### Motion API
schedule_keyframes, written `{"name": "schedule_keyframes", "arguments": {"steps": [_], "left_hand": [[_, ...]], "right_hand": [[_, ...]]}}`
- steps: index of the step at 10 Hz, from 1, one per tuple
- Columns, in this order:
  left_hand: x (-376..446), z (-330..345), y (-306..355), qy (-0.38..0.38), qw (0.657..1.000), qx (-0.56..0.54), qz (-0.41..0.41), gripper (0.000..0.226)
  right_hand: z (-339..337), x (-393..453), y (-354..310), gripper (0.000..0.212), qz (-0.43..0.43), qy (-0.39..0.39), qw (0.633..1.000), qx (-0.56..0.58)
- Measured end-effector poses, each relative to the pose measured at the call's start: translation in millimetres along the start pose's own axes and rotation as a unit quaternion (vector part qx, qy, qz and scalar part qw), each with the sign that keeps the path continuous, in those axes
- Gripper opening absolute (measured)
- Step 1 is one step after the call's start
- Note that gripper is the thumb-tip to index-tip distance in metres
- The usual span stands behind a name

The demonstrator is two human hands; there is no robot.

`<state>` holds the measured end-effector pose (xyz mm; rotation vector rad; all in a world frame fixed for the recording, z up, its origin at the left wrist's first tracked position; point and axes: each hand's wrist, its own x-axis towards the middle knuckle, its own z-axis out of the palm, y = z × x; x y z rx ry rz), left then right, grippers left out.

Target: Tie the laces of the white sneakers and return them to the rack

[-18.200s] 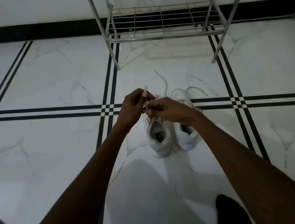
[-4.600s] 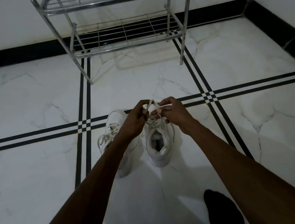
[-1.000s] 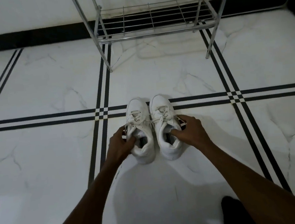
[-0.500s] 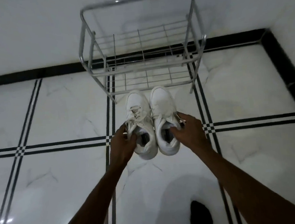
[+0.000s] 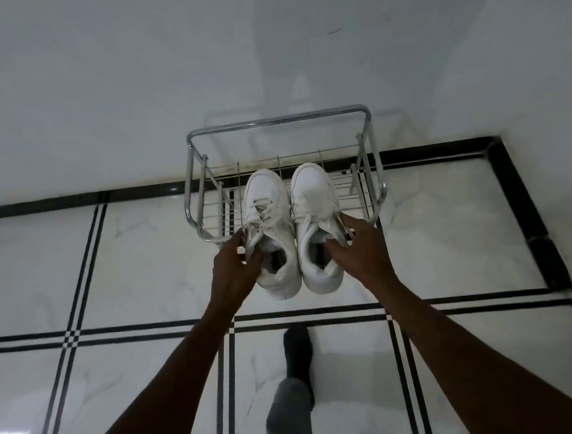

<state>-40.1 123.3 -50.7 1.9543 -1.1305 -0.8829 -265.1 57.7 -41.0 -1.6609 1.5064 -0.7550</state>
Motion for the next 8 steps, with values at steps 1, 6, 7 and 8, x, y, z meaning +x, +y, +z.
{"name": "schedule_keyframes", "arguments": {"steps": [1, 6, 7, 8], "left_hand": [[59, 8, -1, -0.011, 1.000, -0.015, -0.005, 0.045], [210, 37, -48, -0.050, 0.997, 0.031, -0.041, 0.051], [205, 38, -53, -0.054, 0.998, 0.035, -0.027, 0.052], [203, 36, -55, -0.073, 0.996, 0.046, -0.029, 0.056]], "right_hand": [[18, 53, 5, 0.035, 0.020, 0.015, 0.999, -0.021], [97, 184, 58, 0.032, 0.055, -0.034, 0.997, -0.049], [96, 184, 56, 0.036, 0.044, -0.039, 0.998, -0.028], [91, 185, 51, 0.057, 0.091, -0.057, 0.994, -0.029]]}}
